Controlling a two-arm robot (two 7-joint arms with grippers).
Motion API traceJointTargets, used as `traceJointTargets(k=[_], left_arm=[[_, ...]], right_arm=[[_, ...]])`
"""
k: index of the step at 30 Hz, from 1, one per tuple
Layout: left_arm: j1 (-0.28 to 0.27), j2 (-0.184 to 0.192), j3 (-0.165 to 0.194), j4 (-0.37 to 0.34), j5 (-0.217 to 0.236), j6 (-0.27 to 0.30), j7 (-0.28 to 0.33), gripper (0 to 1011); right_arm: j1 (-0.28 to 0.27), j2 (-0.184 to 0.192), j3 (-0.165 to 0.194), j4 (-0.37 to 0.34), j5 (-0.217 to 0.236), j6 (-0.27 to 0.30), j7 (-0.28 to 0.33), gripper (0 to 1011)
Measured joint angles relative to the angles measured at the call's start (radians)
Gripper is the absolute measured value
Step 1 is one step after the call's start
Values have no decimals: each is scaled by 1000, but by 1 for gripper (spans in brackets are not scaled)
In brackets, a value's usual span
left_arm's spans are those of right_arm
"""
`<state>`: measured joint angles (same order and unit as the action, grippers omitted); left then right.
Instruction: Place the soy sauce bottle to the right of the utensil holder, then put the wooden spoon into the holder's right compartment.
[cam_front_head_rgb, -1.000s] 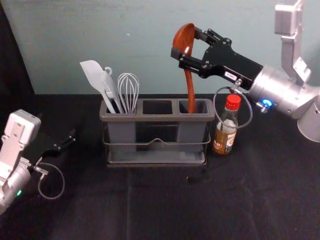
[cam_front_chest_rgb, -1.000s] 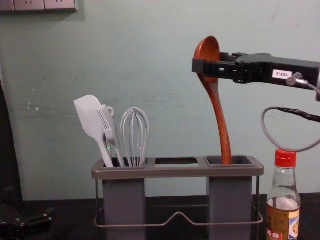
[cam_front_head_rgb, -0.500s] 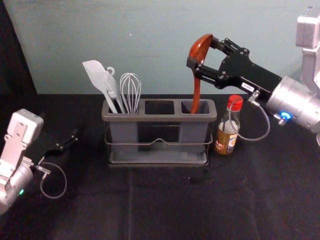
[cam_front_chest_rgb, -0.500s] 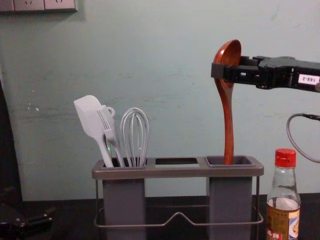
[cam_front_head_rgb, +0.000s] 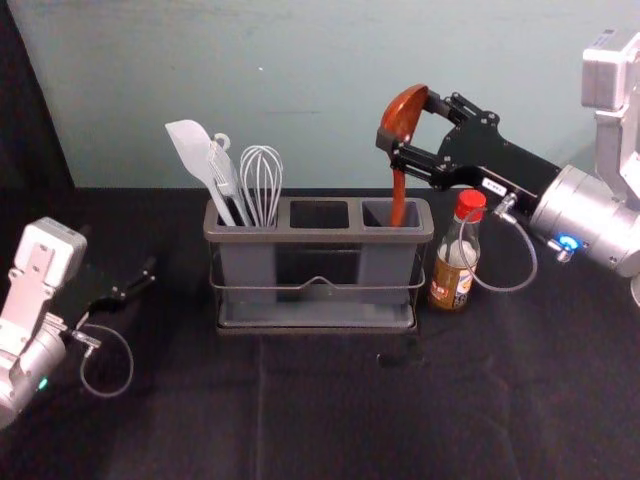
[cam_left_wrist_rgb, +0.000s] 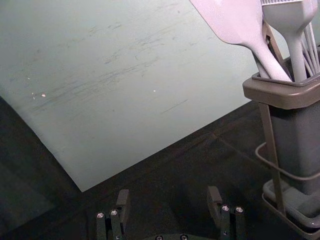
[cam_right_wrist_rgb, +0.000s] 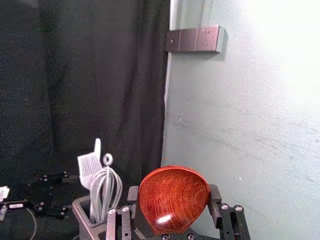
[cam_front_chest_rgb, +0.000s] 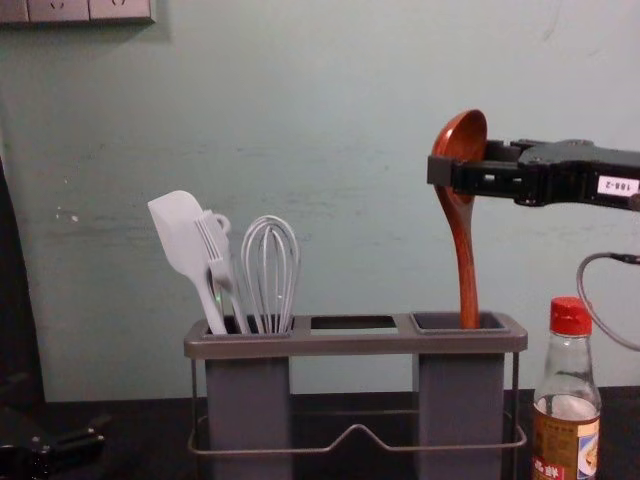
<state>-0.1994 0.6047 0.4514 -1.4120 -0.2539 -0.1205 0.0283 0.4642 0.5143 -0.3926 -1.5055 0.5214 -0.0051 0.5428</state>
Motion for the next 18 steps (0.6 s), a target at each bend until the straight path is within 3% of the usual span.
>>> traceJointTargets(k=[18], left_arm=[[0,0,0,0,0,0,0,1011]], right_arm=[[7,-32,-8,71,-16,21,-14,838]])
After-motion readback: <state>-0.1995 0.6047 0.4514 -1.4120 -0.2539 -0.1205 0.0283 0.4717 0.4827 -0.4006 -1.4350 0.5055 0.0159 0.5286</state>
